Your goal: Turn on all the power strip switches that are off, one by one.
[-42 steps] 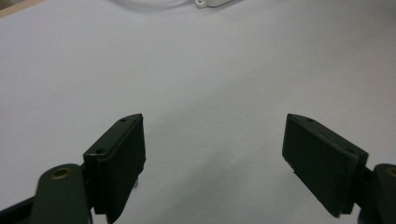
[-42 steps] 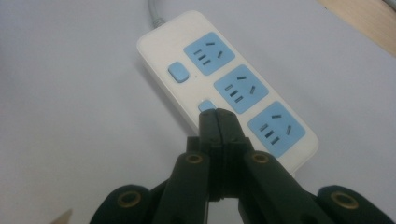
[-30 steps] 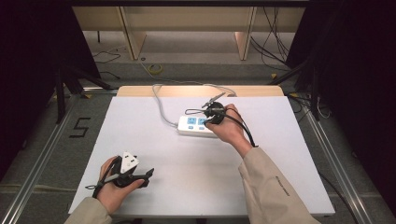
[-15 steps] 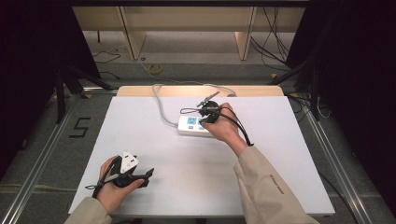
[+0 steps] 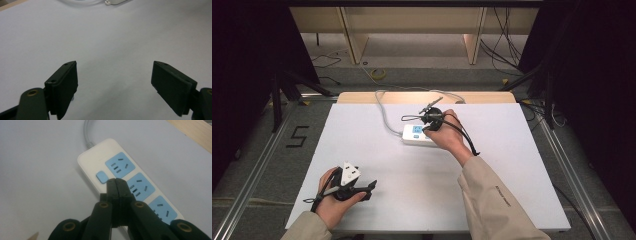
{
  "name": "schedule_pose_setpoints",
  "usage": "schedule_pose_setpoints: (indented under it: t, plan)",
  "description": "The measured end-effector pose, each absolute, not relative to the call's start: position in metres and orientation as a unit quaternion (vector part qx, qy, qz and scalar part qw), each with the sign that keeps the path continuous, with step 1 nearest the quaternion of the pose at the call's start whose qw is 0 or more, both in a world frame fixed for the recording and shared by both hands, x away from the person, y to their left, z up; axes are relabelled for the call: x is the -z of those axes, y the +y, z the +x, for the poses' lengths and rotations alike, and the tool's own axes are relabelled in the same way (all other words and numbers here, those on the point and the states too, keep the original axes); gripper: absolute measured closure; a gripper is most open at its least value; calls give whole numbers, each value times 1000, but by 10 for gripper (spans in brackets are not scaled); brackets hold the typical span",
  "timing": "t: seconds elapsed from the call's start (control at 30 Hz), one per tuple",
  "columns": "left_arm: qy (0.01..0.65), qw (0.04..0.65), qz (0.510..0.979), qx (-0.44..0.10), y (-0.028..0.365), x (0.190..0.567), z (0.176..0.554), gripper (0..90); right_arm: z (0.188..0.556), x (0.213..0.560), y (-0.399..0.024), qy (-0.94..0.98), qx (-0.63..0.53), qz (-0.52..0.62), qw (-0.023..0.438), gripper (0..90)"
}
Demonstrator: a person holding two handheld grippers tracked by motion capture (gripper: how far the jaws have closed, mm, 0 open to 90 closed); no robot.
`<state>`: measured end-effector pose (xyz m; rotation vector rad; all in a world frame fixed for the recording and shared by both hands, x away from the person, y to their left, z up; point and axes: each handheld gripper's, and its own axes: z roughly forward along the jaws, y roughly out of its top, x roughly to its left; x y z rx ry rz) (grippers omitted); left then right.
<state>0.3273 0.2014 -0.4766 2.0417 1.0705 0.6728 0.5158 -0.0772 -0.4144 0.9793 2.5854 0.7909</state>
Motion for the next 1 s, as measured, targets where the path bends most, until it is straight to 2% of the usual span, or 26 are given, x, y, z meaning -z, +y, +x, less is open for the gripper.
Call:
schedule_pose_setpoints:
  t: [1.0]
  plan:
    - [410, 361, 795, -262, 202, 476, 327, 210, 524, 426, -63, 892, -269, 345, 119, 900]
